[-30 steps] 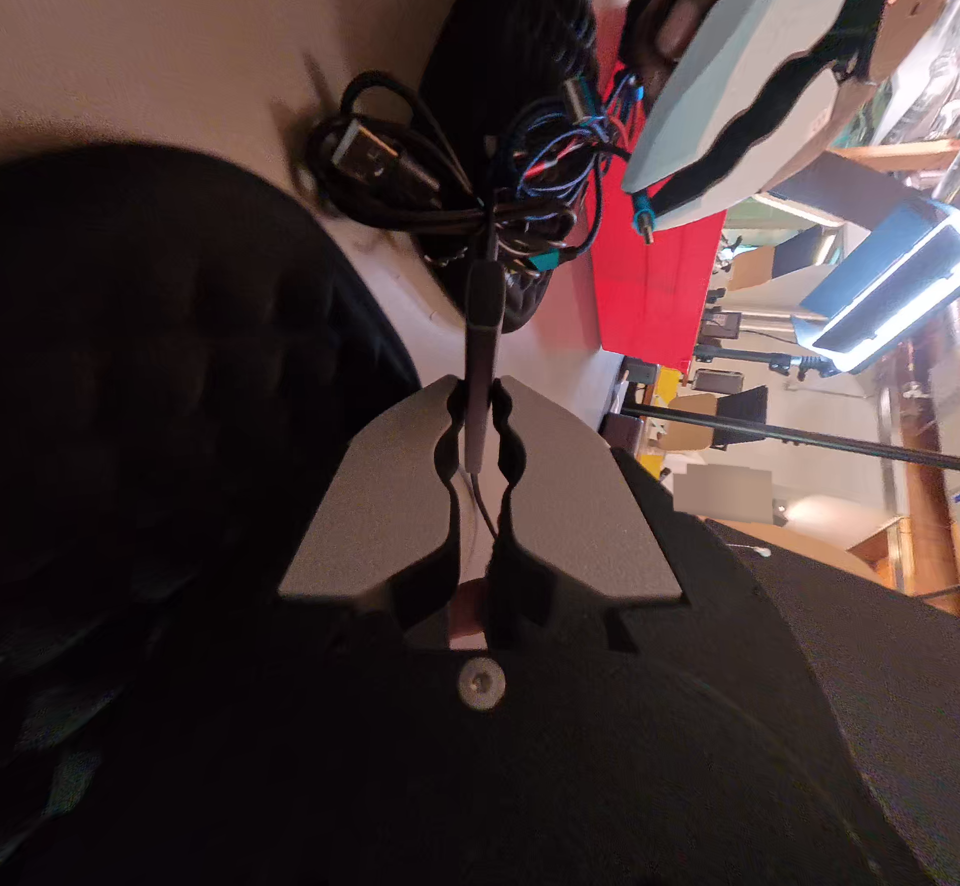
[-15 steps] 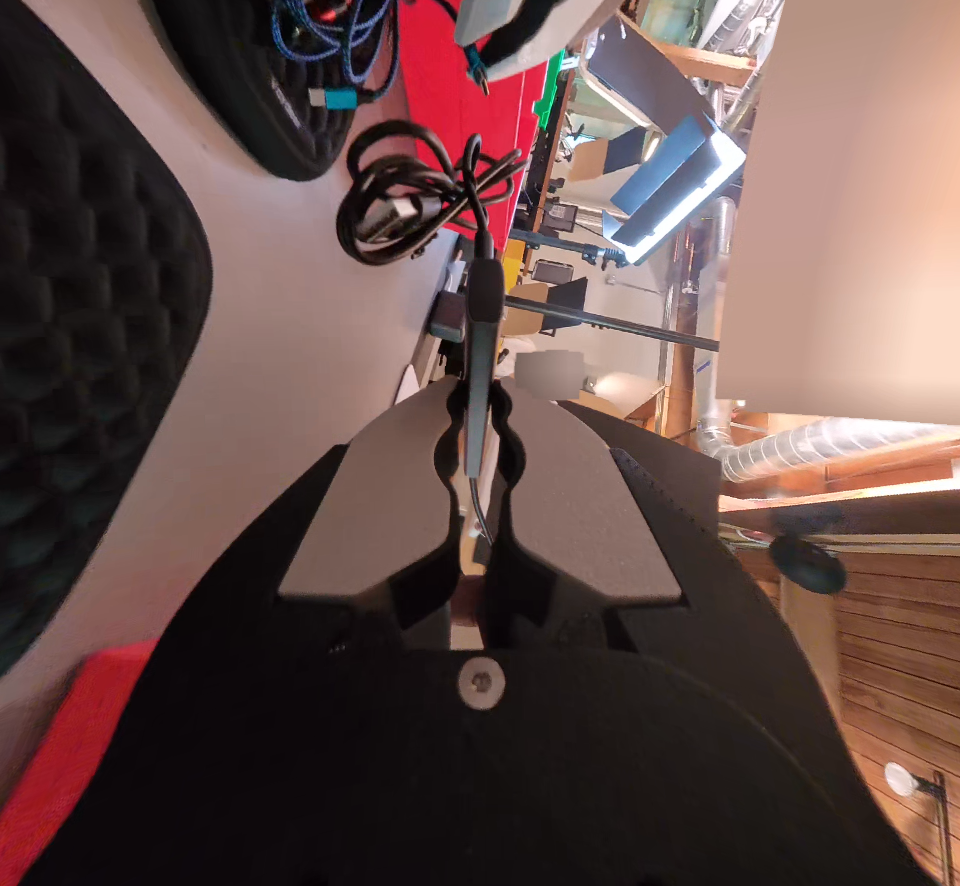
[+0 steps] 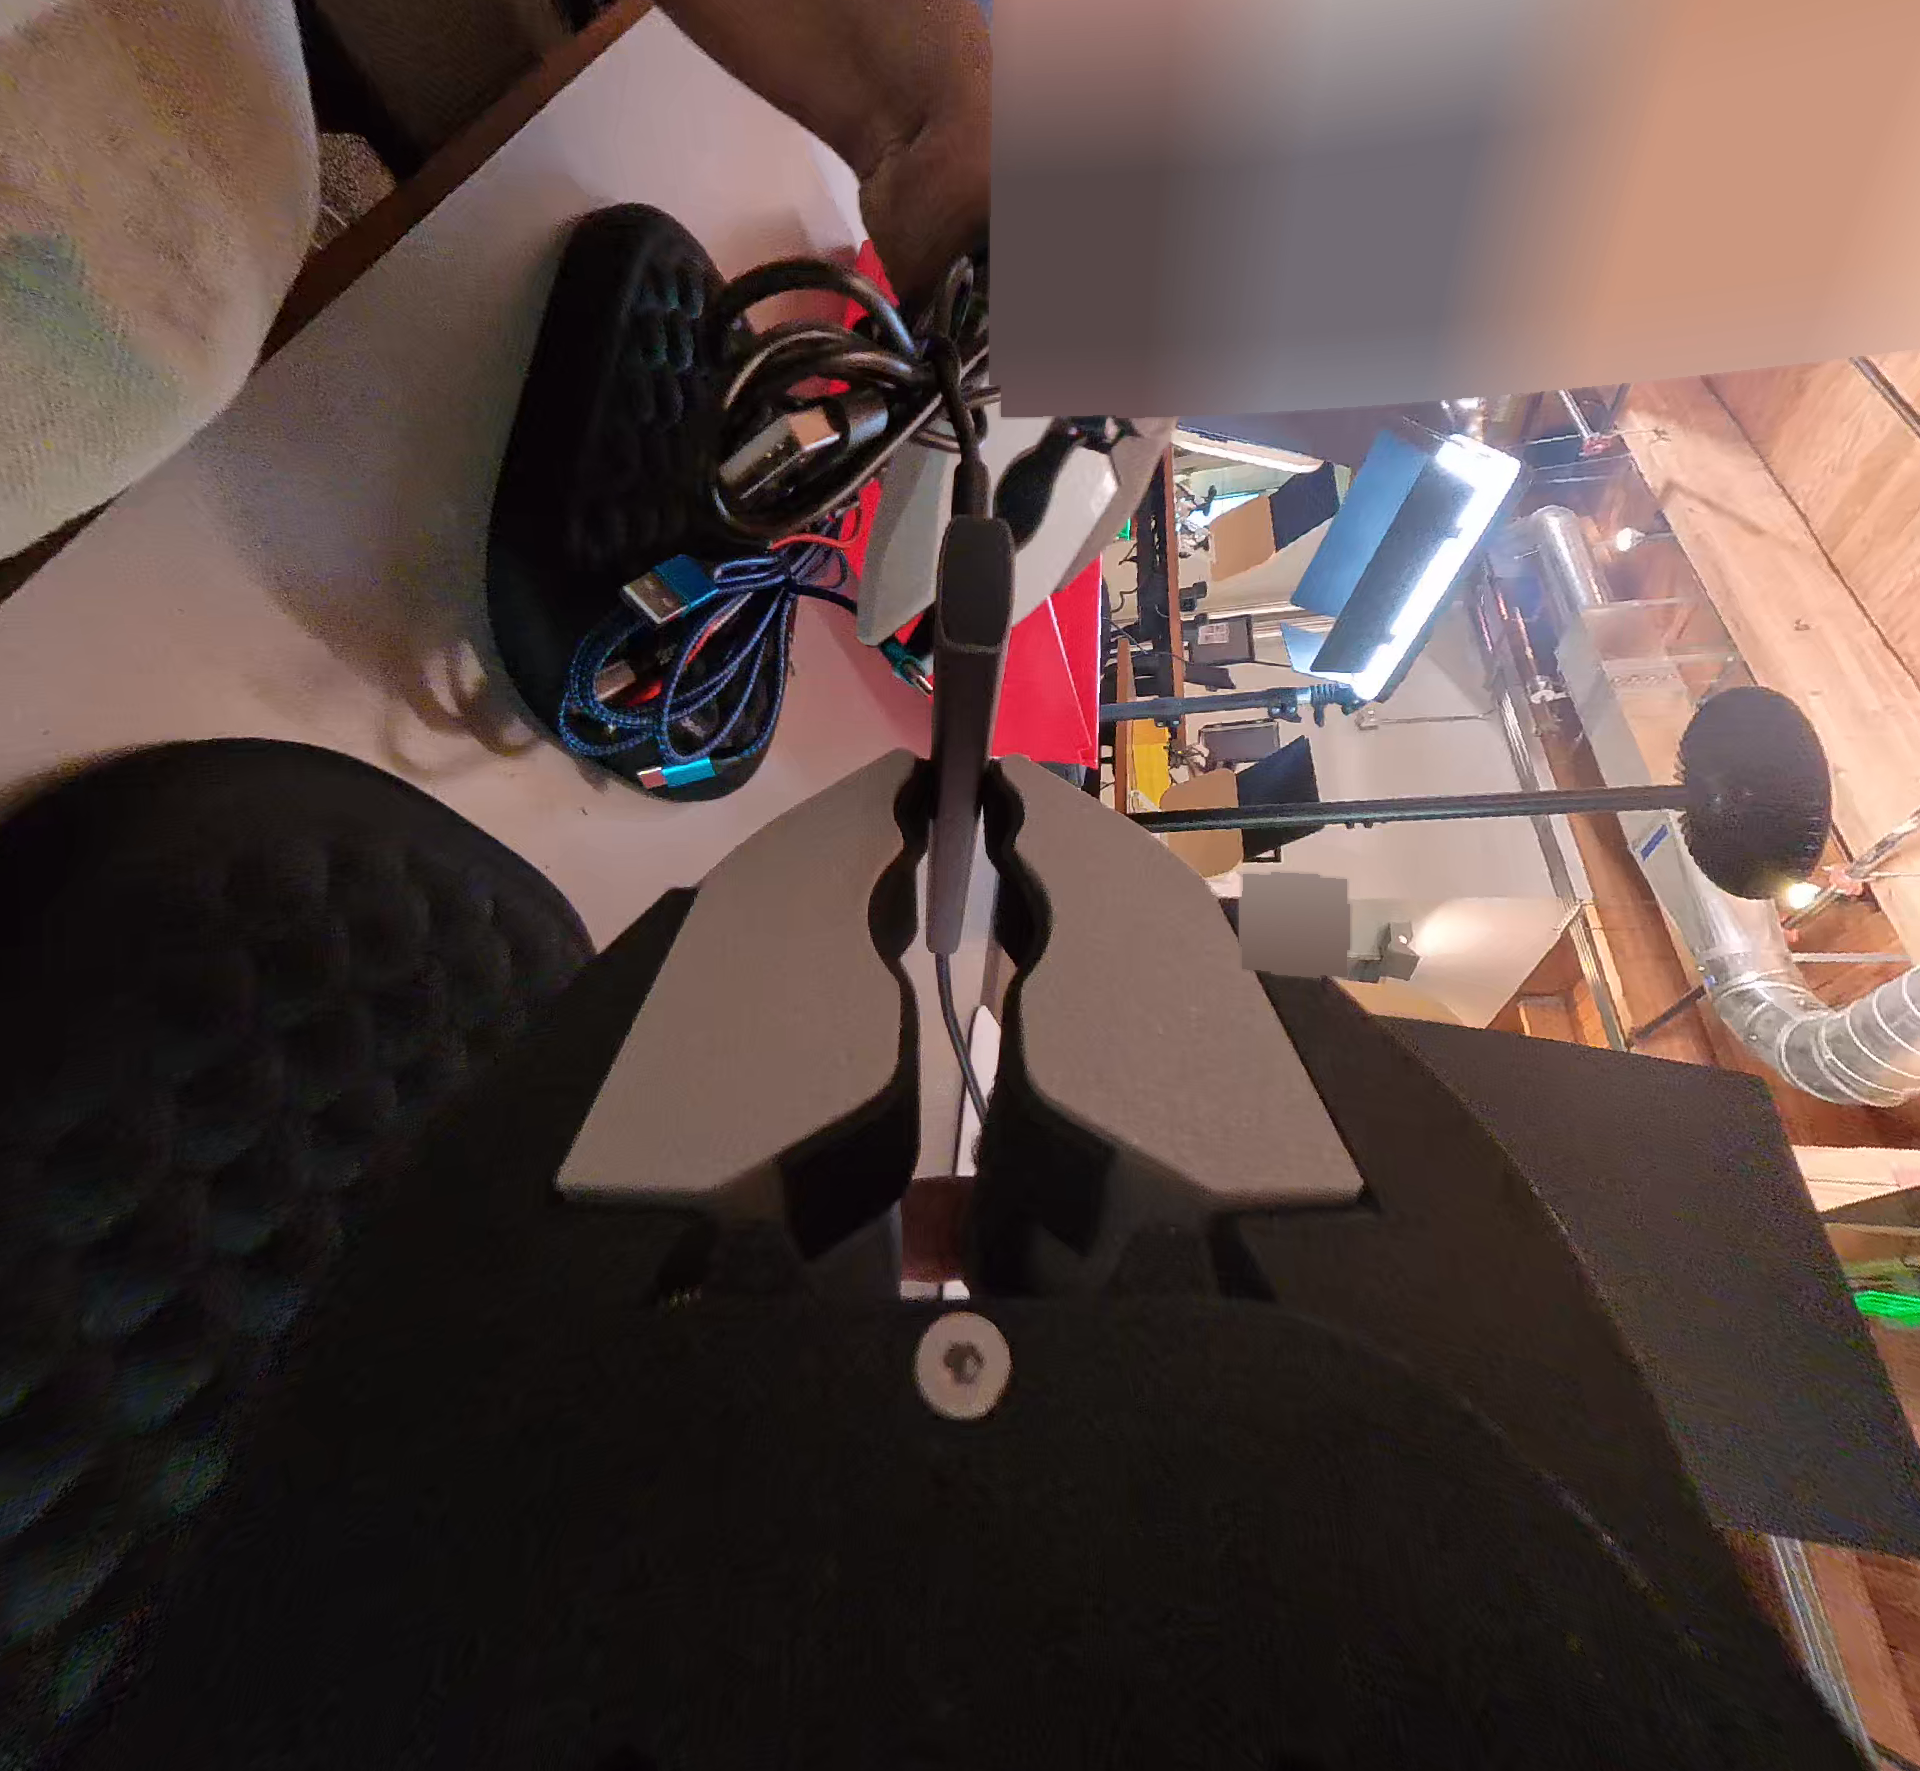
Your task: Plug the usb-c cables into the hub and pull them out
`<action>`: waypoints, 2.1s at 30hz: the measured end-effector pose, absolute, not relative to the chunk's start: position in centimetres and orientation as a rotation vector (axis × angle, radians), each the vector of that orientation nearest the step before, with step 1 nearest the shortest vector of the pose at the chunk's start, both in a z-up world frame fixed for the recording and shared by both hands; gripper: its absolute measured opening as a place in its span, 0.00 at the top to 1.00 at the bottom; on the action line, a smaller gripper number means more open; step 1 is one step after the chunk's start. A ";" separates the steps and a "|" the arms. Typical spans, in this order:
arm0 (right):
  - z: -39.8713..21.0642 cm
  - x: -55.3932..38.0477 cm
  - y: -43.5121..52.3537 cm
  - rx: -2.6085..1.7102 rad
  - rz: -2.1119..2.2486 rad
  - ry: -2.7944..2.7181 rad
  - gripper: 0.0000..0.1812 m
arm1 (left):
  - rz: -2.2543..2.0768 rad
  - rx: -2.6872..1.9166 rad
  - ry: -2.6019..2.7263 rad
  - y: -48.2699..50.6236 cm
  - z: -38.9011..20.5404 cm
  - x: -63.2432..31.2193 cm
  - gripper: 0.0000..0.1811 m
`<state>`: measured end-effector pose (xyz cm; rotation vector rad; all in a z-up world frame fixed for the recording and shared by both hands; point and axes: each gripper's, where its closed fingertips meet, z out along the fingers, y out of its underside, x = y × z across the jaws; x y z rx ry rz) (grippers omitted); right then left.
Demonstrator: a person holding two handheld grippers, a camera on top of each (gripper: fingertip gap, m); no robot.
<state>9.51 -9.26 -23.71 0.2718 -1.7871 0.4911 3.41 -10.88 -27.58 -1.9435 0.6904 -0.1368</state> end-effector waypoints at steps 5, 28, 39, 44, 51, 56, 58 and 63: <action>-25.5 8.4 -9.6 0.246 0.531 -1.767 0.95 | -0.141 -2.020 0.711 -10.6 -27.7 4.3 0.95; -28.3 7.4 -9.2 0.491 0.165 -1.835 0.95 | -0.305 -2.287 0.679 -9.8 -30.1 6.8 0.95; -28.9 7.4 -8.7 0.479 0.176 -1.844 0.95 | -0.371 -2.263 0.643 -9.8 -30.0 6.5 0.95; -28.9 7.4 -8.9 0.480 0.180 -1.838 0.95 | -0.369 -2.278 0.653 -9.9 -30.3 6.5 0.95; -29.1 7.5 -8.9 0.511 0.168 -1.844 0.95 | -0.389 -2.277 0.675 -9.8 -30.4 6.6 0.95; -29.8 7.5 -9.1 0.511 0.198 -1.876 0.95 | -0.434 -2.240 0.722 -9.7 -30.9 6.8 0.95; -30.0 7.5 -9.0 0.502 0.221 -1.880 0.95 | -0.457 -2.192 0.734 -9.6 -30.9 6.8 0.96; -30.5 7.4 -9.2 0.486 0.275 -1.883 0.95 | -0.484 -2.174 0.716 -9.5 -31.3 6.9 0.96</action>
